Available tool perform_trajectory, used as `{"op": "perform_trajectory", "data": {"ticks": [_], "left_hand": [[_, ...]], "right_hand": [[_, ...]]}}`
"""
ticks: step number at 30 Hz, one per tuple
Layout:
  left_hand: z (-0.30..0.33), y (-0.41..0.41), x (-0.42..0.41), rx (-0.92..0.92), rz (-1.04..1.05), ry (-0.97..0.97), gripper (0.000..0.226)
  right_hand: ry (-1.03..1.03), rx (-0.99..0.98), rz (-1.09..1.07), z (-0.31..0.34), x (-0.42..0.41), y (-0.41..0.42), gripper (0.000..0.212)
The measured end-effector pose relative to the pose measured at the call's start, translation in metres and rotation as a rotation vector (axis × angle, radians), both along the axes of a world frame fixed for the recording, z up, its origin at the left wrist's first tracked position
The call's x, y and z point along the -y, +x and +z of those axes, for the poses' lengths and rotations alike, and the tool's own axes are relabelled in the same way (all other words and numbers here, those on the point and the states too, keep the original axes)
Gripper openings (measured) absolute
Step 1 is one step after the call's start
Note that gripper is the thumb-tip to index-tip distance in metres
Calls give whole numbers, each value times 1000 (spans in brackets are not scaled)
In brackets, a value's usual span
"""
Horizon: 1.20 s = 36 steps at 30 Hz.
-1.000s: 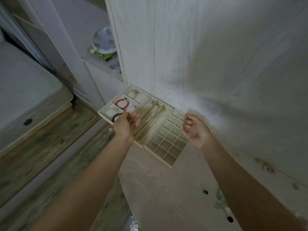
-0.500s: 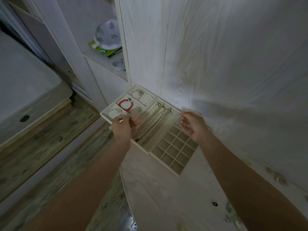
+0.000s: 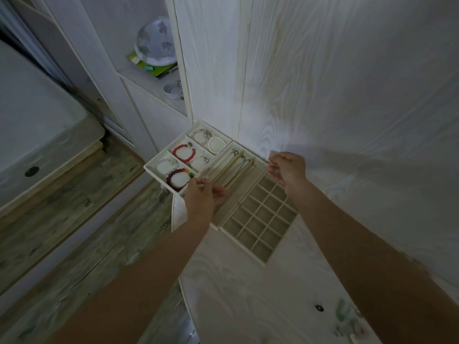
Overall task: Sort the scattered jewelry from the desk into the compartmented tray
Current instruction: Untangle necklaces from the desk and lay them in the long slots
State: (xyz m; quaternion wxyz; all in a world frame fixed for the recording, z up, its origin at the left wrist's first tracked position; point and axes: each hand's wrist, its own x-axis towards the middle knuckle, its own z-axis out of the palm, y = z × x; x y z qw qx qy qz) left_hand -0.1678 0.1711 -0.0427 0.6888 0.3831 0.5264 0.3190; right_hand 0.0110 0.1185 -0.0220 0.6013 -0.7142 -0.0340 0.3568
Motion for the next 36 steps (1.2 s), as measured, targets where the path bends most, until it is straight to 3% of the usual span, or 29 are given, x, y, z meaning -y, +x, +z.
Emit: {"op": "perform_trajectory", "data": {"ticks": [4, 10, 26, 36], "left_hand": [[-9, 2, -1, -27, 51, 12, 10], [-9, 5, 3, -39, 30, 42, 19], [-17, 7, 11, -231, -109, 170, 12], [-13, 18, 8, -180, -59, 159, 8]], "right_hand": [[15, 12, -15, -2, -4, 5, 20], [17, 38, -35, -8, -9, 6, 27], [24, 121, -32, -6, -15, 1, 21], [89, 229, -59, -4, -26, 1, 23]]}}
